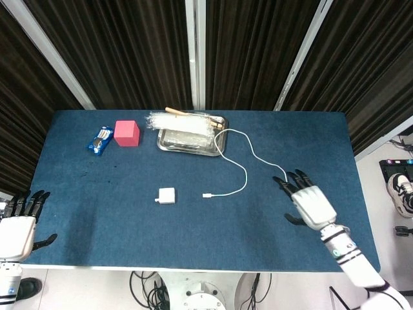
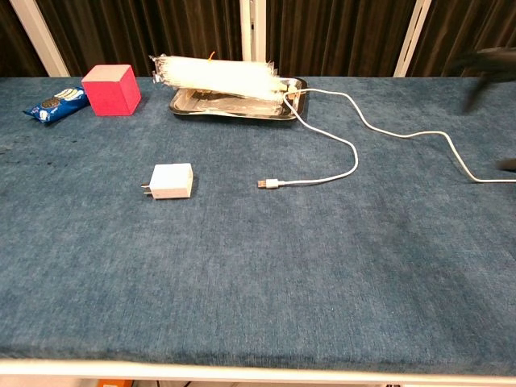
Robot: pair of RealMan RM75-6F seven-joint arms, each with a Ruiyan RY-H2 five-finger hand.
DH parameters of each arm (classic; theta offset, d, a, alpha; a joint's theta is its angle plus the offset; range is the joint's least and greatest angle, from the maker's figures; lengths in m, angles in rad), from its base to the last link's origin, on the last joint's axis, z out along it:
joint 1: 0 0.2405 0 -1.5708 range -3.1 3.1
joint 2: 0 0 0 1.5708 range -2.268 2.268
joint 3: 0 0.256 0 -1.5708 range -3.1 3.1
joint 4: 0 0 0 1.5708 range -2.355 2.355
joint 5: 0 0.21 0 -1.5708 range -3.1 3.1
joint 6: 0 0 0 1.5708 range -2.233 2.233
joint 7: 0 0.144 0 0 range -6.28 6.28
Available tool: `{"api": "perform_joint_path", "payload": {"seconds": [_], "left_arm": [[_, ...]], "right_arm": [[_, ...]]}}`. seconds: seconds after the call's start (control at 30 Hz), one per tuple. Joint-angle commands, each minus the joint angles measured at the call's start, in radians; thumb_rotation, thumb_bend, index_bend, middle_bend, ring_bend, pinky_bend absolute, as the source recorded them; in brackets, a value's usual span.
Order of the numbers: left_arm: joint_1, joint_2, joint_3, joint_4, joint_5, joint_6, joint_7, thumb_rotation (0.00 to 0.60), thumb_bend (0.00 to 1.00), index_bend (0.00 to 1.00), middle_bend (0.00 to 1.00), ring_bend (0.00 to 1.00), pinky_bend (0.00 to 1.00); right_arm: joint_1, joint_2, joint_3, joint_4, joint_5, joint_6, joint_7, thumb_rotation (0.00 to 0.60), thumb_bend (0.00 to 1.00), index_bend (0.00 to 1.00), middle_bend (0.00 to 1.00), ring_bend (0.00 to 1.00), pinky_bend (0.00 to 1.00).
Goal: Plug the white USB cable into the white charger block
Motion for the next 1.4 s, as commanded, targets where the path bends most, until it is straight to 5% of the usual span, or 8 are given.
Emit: {"api": "perform_joint_path", "payload": {"seconds": [0.03,0.37,0.8,1.13,1.4], "left_arm": [[0.002,0.002,0.001,-0.005,-0.002,-0.001,0.004,0.600,0.05,0.10,0.08,0.00,0.00],[0.015,0.008,0.004,-0.017,-0.009,0.008,0.011,0.600,0.05,0.10,0.08,0.00,0.00],[0.013,0.003,0.002,-0.016,-0.017,-0.004,0.010,0.600,0.05,0.10,0.08,0.00,0.00],[0.004,-0.001,-0.002,-0.010,-0.025,-0.023,0.006,0.600,0.05,0.10,0.08,0.00,0.00],[-0.009,-0.006,-0.005,-0.006,-0.029,-0.043,0.009,0.600,0.05,0.10,0.08,0.00,0.00]], "right_arm": [[0.148,-0.129,0.070,0.036,0.123,-0.162,-0.037,0.600,0.22,0.02,0.25,0.04,0.03],[0.335,-0.340,0.100,0.227,0.305,-0.354,-0.017,0.600,0.24,0.01,0.28,0.04,0.03],[0.417,-0.441,0.072,0.365,0.344,-0.407,0.037,0.600,0.28,0.01,0.29,0.04,0.03],[0.377,-0.373,-0.003,0.280,0.261,-0.374,0.103,0.600,0.29,0.01,0.31,0.05,0.02],[0.277,-0.229,-0.120,0.158,0.144,-0.273,0.141,0.600,0.29,0.01,0.34,0.05,0.02]]}}
